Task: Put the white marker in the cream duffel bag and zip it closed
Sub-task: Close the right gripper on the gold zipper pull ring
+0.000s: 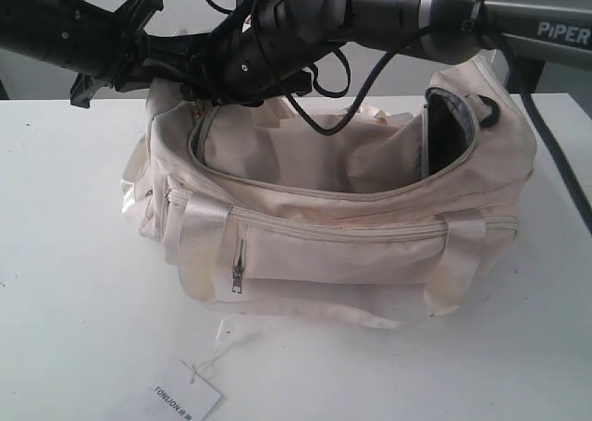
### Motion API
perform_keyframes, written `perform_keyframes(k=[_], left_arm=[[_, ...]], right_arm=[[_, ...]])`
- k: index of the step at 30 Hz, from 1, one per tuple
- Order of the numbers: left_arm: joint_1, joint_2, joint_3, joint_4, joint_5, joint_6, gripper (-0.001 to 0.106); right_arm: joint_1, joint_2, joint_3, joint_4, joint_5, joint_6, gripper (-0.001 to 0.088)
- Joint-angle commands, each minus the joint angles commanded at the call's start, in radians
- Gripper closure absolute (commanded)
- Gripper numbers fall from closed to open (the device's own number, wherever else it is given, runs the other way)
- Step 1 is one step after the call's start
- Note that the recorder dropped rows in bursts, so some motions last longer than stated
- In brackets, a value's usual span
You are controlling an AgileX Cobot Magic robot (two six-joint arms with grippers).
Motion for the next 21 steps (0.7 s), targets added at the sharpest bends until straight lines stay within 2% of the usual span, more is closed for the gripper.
perform_keyframes(k=[9,21], left_arm=[[0.0,0.0,0.0,0.0,0.0,0.0,0.105],[0.0,0.0,0.0,0.023,-0.002,0.0,0.105]], right_arm=[[0.0,0.0,0.0,-0.055,0.018,0.064,0.0867],[0.0,-0.025,0.0,-0.051,0.033,0.077,0.0868]])
